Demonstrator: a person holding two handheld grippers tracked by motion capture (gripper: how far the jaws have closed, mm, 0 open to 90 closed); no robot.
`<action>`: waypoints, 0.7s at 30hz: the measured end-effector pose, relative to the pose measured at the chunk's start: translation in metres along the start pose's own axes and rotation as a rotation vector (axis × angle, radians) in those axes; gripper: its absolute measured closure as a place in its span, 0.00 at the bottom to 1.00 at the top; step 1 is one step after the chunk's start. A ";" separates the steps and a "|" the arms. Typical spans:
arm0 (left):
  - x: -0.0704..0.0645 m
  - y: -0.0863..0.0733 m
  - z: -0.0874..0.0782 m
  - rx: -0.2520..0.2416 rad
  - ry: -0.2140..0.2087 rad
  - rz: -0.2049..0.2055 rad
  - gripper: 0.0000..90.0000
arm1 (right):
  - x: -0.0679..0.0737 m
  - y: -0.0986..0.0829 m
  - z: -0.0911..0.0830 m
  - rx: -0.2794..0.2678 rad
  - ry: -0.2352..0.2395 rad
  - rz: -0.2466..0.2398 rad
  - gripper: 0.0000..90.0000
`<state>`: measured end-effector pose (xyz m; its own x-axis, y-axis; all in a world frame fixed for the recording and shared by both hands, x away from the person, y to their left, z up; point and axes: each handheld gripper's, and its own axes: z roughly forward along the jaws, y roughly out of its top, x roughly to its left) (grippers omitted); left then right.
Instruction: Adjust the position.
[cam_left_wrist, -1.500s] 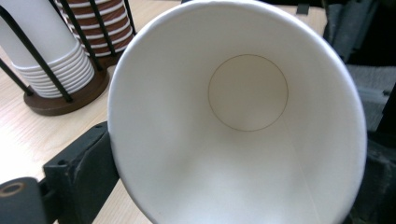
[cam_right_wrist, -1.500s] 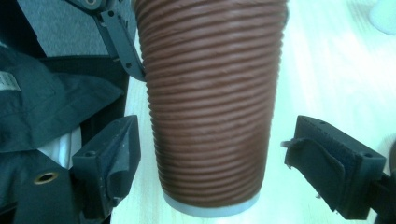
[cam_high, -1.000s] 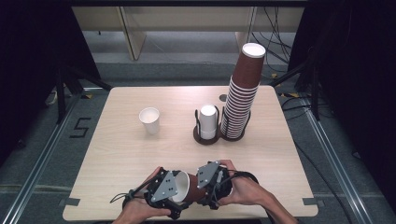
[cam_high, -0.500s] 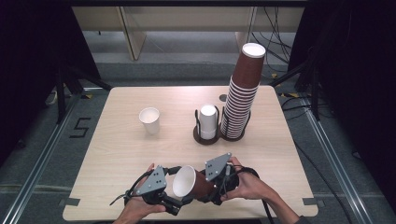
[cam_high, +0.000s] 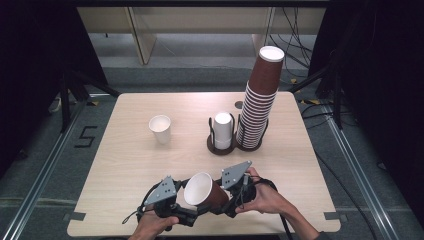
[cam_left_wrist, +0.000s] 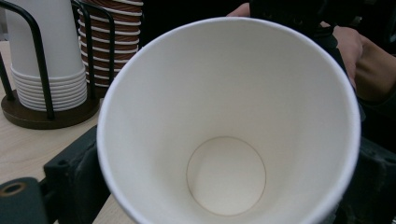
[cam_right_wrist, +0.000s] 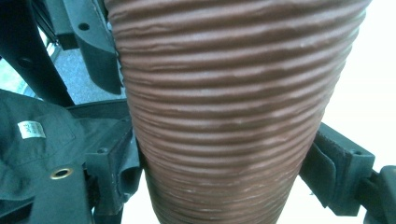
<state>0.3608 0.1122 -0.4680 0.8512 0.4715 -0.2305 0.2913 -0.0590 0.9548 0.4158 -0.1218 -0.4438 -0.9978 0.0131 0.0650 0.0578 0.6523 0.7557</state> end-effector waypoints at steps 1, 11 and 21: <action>0.000 0.000 0.001 -0.014 -0.004 0.002 0.07 | 0.000 0.000 0.001 0.000 0.001 0.001 0.24; 0.001 0.001 -0.001 -0.024 0.006 -0.016 0.12 | -0.002 -0.003 0.010 -0.048 0.037 0.056 0.22; 0.008 0.011 -0.013 0.007 0.147 0.044 0.13 | -0.007 -0.016 -0.008 -0.016 -0.054 0.113 0.18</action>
<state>0.3654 0.1265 -0.4564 0.7903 0.5920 -0.1579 0.2586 -0.0886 0.9619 0.4219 -0.1386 -0.4514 -0.9851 0.1273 0.1157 0.1705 0.6318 0.7561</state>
